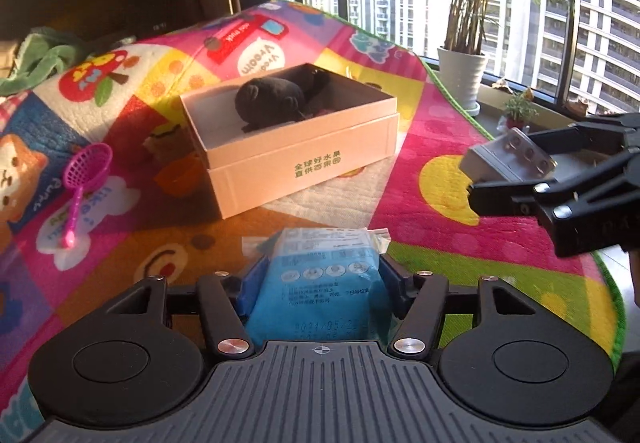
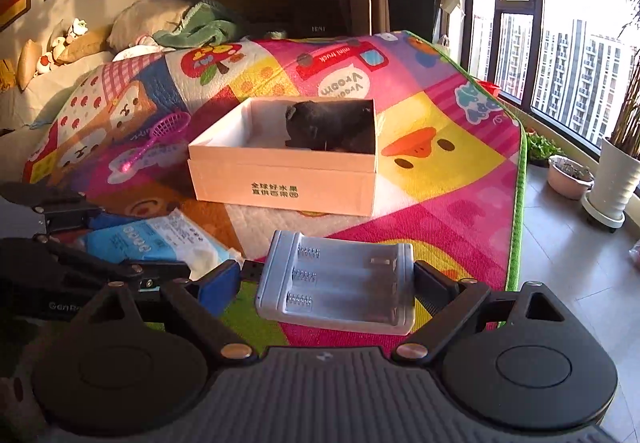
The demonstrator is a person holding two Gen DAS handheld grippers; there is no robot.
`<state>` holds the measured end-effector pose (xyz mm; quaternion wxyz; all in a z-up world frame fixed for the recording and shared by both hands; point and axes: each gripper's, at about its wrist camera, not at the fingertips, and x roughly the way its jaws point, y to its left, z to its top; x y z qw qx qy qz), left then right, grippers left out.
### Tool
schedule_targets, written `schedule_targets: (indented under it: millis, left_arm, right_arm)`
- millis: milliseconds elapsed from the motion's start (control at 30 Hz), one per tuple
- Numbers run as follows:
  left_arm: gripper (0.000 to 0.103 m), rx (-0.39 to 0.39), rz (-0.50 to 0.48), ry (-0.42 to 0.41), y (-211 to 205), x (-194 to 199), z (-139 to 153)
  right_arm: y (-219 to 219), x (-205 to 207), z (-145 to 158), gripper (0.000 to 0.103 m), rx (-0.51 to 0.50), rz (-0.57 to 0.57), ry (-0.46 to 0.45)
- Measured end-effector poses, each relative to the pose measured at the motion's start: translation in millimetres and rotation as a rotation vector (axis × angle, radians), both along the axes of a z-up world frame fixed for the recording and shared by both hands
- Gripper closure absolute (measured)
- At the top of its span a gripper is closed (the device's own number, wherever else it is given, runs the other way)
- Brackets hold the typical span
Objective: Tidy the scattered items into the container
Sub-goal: 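Carry the blue bag with the left tool while the right tool carries the battery holder to the box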
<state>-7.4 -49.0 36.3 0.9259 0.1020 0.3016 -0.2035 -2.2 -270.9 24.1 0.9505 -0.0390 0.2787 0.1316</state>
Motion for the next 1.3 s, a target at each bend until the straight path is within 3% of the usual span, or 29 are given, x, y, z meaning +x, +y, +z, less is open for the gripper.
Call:
schedule_targets:
  millis: [100,300,367,433,467,700,767,833,900,1067,1300]
  left_arm:
    - [0.051,-0.006,0.018,-0.046,11,-12,17]
    - [0.055,-0.037,0.038,-0.120,24,-23,45]
    - [0.046,-0.061,0.031,-0.085,27,-21,43]
    - [0.014,-0.094,0.036,-0.037,27,-19,35]
    - [0.009,-0.101,0.043,-0.019,26,-18,30]
    - [0.008,-0.061,0.058,0.076,1,2,-3]
    - [0.013,-0.026,0.066,0.077,-4,2,-11]
    - [0.034,0.016,0.075,0.054,-6,0,-15]
    - [0.043,0.017,0.063,0.048,-3,-3,-14]
    - [0.046,0.002,0.064,0.003,7,-8,6]
    - [0.046,-0.018,0.059,-0.125,18,-10,59]
  right_arm:
    - [7,-5,14,0.011,0.002,0.009,-0.035]
    - [16,-16,39,0.011,0.006,0.029,-0.109]
    - [17,-20,44,0.011,-0.001,0.033,-0.129]
    - [16,-21,45,0.011,-0.008,0.029,-0.134]
    - [15,-21,43,0.011,-0.008,0.025,-0.129]
    - [5,-15,25,0.011,-0.022,-0.017,-0.064]
    - [4,-14,21,0.011,-0.010,-0.010,-0.044]
    - [4,-14,18,0.011,0.001,0.002,-0.022]
    - [5,-13,15,0.011,0.008,0.012,-0.002]
    - [10,-12,20,0.011,0.019,0.027,0.001]
    - [17,-10,59,0.011,0.004,0.028,-0.122]
